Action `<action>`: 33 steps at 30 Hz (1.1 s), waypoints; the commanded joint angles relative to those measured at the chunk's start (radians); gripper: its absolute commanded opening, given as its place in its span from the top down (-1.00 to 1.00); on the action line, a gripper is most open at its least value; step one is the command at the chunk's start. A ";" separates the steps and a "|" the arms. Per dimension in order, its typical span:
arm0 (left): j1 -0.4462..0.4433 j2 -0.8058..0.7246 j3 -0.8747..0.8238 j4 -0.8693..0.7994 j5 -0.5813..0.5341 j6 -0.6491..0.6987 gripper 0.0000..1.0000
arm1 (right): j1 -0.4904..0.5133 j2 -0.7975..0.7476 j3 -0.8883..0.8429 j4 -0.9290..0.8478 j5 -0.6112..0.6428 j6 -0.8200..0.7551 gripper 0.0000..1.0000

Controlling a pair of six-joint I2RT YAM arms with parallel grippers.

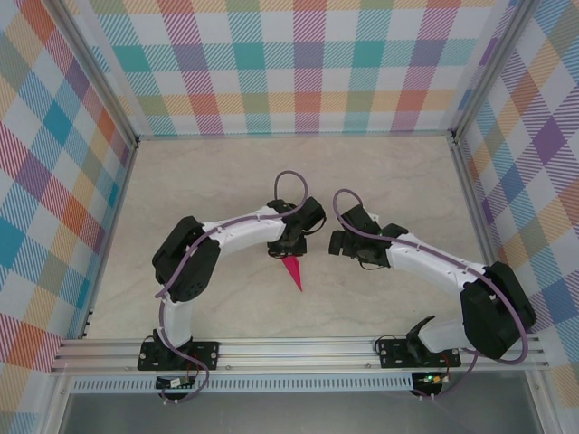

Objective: Fold a paper plane with a square sheet of paper (pick it up from the middle)
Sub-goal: Move a paper plane to the center of the table.

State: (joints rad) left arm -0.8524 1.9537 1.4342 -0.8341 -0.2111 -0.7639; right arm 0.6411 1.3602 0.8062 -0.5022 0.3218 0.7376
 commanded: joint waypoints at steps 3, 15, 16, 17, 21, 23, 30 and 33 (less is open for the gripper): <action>-0.014 -0.077 -0.040 -0.034 -0.045 -0.036 0.55 | -0.006 0.017 -0.002 -0.004 -0.006 0.024 -1.00; -0.013 -0.266 -0.074 0.095 -0.011 -0.001 1.00 | -0.016 -0.032 0.008 0.003 -0.052 0.039 -1.00; -0.013 -0.286 -0.079 0.125 0.008 0.019 1.00 | -0.019 -0.046 0.005 0.009 -0.063 0.041 -1.00; -0.012 -0.300 -0.083 0.150 0.025 0.037 1.00 | -0.024 -0.057 0.001 0.014 -0.071 0.044 -1.00; 0.014 -0.346 -0.131 0.283 0.128 0.077 1.00 | -0.048 -0.133 -0.016 0.026 -0.096 0.062 -1.00; 0.033 -0.361 -0.161 0.352 0.192 0.086 1.00 | -0.056 -0.168 -0.020 0.030 -0.108 0.060 -1.00; 0.102 -0.352 -0.354 0.697 0.367 0.004 1.00 | -0.064 -0.241 -0.049 0.097 -0.213 0.057 -1.00; 0.130 -0.321 -0.441 0.851 0.436 -0.036 1.00 | -0.067 -0.231 -0.057 0.131 -0.277 0.068 -0.99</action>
State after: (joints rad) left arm -0.7483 1.6047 1.0489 -0.1963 0.1181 -0.7486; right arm 0.5812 1.1282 0.7685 -0.4263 0.1299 0.7834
